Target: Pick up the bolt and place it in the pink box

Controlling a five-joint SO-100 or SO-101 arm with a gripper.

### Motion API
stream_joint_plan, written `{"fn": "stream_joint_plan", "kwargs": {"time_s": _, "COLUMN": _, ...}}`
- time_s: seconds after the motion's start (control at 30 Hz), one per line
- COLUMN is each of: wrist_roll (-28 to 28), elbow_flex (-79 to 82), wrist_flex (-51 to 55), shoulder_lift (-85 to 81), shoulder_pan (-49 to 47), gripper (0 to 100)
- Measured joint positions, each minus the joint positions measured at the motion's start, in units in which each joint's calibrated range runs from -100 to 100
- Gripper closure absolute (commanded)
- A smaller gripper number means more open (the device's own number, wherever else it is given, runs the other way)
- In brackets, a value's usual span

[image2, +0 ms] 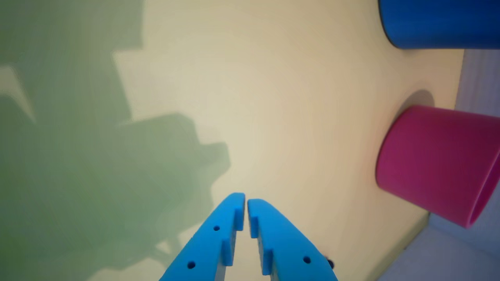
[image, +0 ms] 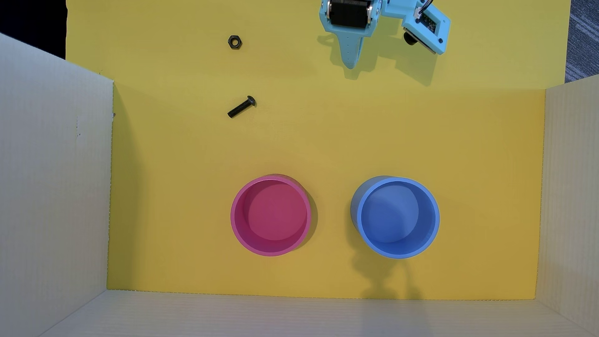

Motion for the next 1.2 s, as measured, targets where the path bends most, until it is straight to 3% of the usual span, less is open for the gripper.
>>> {"fn": "stream_joint_plan", "kwargs": {"time_s": 1.2, "wrist_roll": 0.3, "elbow_flex": -1.9, "wrist_flex": -3.9, "shoulder_lift": 0.0, "shoulder_pan": -0.4, "gripper": 99}}
